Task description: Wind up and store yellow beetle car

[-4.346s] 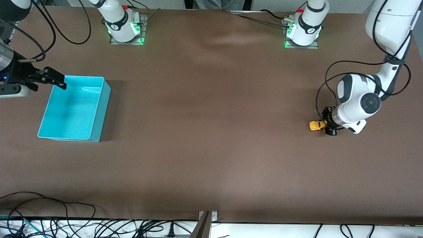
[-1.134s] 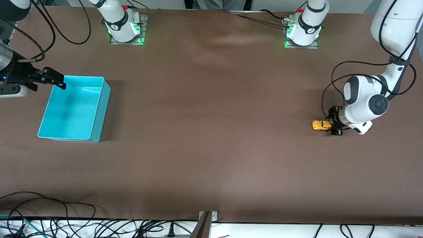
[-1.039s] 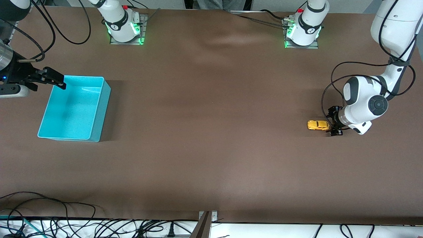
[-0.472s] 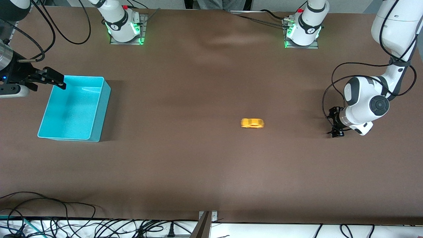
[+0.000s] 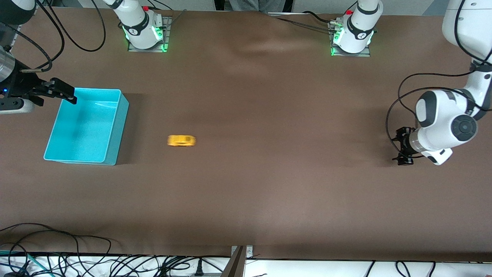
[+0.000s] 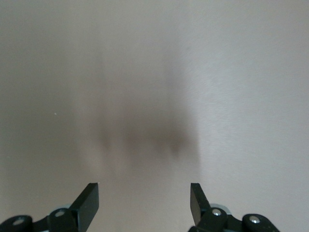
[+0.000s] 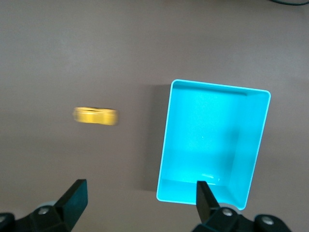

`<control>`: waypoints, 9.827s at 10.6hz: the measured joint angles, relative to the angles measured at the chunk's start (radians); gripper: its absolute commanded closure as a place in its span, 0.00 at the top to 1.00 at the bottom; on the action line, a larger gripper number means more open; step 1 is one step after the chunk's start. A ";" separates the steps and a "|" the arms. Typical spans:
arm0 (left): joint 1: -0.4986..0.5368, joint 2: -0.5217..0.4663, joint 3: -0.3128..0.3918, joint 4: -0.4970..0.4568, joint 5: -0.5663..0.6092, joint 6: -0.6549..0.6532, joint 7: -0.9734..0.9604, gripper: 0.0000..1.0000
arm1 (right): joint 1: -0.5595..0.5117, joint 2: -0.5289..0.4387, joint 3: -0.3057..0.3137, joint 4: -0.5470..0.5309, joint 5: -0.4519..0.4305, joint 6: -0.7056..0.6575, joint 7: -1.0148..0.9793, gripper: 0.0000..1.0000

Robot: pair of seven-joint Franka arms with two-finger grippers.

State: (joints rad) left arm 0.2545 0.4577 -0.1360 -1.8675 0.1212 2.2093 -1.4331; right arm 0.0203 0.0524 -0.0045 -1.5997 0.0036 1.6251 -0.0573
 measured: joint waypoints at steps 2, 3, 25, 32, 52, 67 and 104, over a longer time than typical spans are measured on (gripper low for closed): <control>0.000 -0.002 -0.002 0.089 0.000 -0.097 0.127 0.82 | 0.000 0.000 0.000 0.000 0.000 0.000 0.000 1.00; 0.000 -0.003 -0.002 0.128 0.000 -0.140 0.203 0.79 | 0.000 0.000 0.000 0.000 0.000 0.000 0.000 1.00; -0.026 -0.152 -0.155 0.534 -0.012 -0.656 1.067 1.00 | -0.039 0.344 0.122 -0.088 0.008 0.331 -0.712 1.00; -0.063 -0.166 -0.134 0.539 -0.012 -0.657 1.055 1.00 | -0.039 0.442 0.150 -0.289 -0.039 0.690 -0.966 1.00; -0.209 -0.201 0.016 0.539 -0.016 -0.665 1.043 1.00 | -0.088 0.130 0.225 -0.522 -0.039 0.538 -1.221 0.00; -0.208 -0.201 0.017 0.538 -0.017 -0.665 1.043 1.00 | -0.625 0.067 0.227 -0.719 -0.039 0.676 -2.415 0.00; -0.207 -0.201 0.017 0.538 -0.017 -0.666 1.043 1.00 | -0.171 -0.063 0.209 -0.136 0.067 0.130 -0.250 1.00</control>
State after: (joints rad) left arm 0.0472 0.2571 -0.1188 -1.3295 0.1044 1.5437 -0.3903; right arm -0.1504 -0.0101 0.2049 -1.7362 0.0706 1.7554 -0.3070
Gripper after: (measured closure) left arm 0.000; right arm 0.000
